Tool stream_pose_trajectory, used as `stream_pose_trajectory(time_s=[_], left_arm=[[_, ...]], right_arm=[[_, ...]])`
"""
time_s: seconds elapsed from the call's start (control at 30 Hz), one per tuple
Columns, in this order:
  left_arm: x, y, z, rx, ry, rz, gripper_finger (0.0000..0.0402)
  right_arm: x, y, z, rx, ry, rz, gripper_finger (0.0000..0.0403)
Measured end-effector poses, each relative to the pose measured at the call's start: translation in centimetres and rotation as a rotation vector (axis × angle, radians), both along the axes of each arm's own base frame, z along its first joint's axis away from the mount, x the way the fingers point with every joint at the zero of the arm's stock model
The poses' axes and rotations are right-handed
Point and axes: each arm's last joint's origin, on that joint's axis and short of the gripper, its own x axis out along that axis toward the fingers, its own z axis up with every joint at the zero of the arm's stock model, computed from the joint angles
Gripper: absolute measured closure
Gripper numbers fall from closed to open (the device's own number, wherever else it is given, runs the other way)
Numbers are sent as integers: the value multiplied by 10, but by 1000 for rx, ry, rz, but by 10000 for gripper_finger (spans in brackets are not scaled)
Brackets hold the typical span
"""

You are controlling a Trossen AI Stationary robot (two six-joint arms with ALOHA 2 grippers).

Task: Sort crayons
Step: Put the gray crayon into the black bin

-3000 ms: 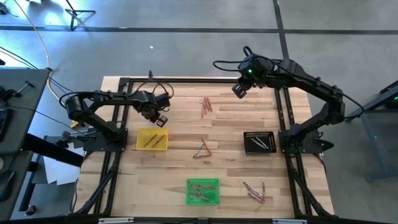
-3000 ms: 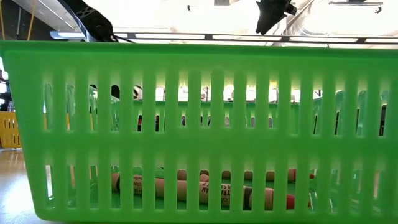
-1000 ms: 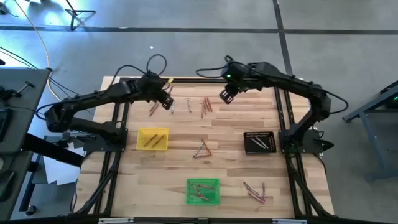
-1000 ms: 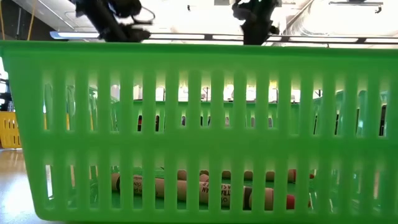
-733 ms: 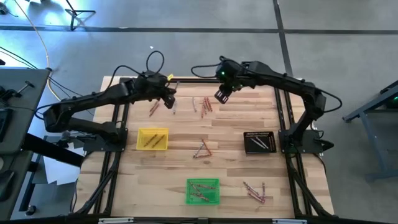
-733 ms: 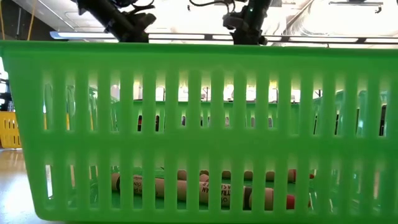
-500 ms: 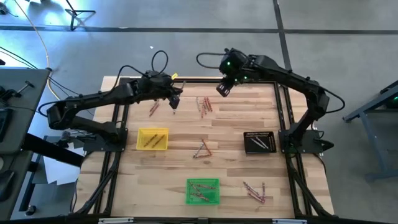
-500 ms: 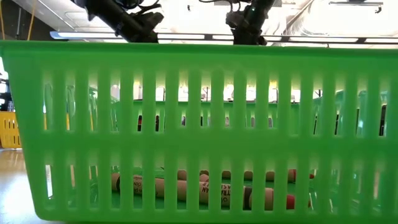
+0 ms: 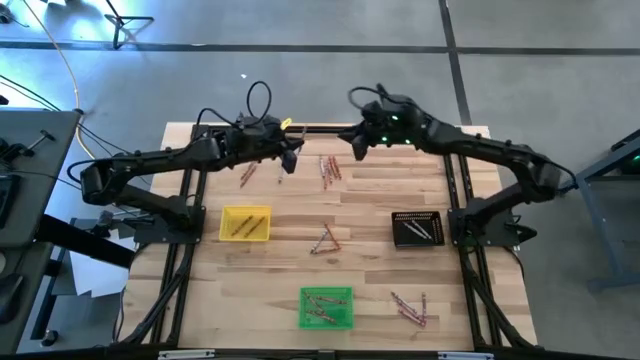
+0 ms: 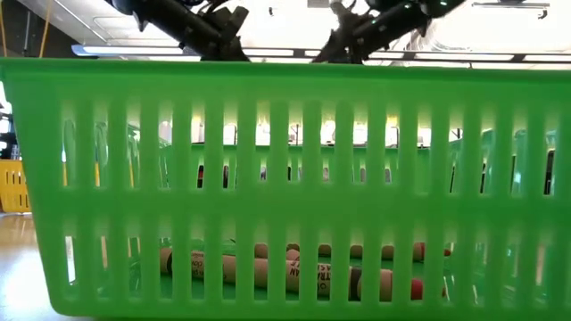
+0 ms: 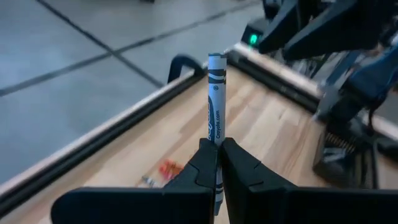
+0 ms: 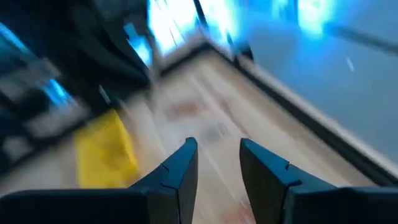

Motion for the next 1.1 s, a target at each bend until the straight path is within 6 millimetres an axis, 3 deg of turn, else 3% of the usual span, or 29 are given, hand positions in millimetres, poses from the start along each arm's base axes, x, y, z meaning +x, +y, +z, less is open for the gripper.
stream_pose_trajectory(time_s=[0.13,0.27,0.53,1.1], left_arm=[[13,4,-1,23,-75,-3,401],[32,7,-9,2,-170,-53,401],[49,9,-15,-1,-288,-121,401],[52,2,-11,-6,-333,-155,401]], right_arm=[[-10,4,0,-7,-232,-71,290],[-10,8,-1,19,-338,-99,290],[-5,18,2,32,-340,-60,290],[1,34,-1,55,-319,-55,290]])
